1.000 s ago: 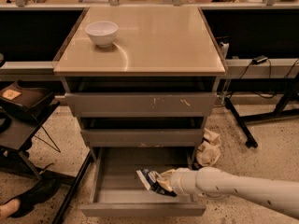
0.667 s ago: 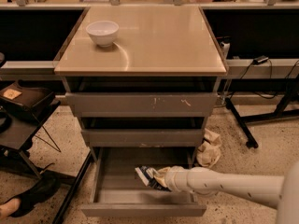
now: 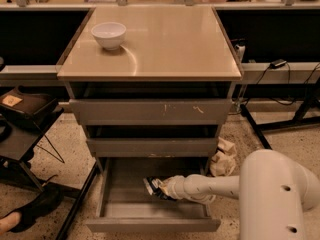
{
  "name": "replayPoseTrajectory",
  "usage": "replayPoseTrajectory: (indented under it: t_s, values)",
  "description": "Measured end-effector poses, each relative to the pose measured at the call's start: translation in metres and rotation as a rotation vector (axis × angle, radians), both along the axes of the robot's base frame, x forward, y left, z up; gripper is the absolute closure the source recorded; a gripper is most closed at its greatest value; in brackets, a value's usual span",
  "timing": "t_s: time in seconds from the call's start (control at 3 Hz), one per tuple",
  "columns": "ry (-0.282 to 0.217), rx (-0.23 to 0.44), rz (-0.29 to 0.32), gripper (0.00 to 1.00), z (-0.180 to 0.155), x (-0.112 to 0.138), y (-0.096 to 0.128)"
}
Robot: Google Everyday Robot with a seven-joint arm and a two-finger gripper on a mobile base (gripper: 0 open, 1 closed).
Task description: Place blue chip bag into bottom drawer
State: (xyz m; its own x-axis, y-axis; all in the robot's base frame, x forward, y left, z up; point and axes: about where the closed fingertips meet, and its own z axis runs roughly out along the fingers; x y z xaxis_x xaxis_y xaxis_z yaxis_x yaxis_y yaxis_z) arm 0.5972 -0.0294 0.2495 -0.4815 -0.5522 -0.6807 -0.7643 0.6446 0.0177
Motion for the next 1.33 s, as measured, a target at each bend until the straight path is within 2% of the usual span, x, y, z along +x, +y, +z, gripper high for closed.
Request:
replayPoseTrajectory:
  t_s: [0.33, 0.67, 1.0, 1.33]
  values:
    - [-0.005, -0.005, 0.007, 1.00, -0.002, 0.004, 0.004]
    - [0.018, -0.007, 0.010, 1.00, -0.018, 0.005, 0.005]
    - [0.115, 0.012, 0.011, 1.00, -0.074, -0.008, -0.003]
    - [0.163, 0.040, 0.013, 0.81, -0.098, -0.012, -0.003]
